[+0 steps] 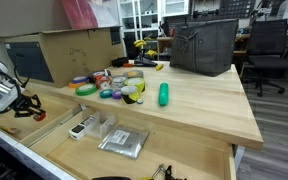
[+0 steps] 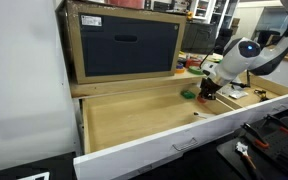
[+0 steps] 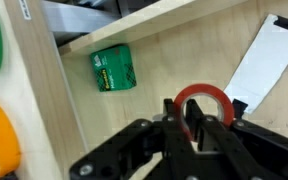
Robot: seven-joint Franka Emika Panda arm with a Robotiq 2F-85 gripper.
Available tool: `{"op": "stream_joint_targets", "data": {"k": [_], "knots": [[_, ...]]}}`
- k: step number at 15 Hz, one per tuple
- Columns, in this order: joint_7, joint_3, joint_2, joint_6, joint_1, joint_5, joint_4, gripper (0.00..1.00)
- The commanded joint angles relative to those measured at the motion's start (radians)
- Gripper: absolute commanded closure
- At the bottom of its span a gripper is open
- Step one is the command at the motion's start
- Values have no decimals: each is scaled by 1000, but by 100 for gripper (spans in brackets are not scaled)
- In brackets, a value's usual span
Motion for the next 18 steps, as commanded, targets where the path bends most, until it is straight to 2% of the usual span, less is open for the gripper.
{"op": "stream_joint_targets", "data": {"k": [1,4,9,11,12,13,14,15,16,18], "knots": [[88,-20,-180,42,-32,-4,-120,96],[68,-55,-275,51,-66,70,-178,96],[-83,-118,-402,46,-117,335,-241,96],[-165,-137,-439,57,-121,459,-252,96],[-194,-145,-409,63,-112,516,-213,96],[-231,-151,-431,57,-102,589,-215,96],[-272,-151,-448,41,-86,673,-212,96],[-338,-90,-502,25,-132,780,-245,96],[-377,-138,-520,-4,-63,860,-238,96],[-500,-153,-572,-59,-23,1040,-227,96]]}}
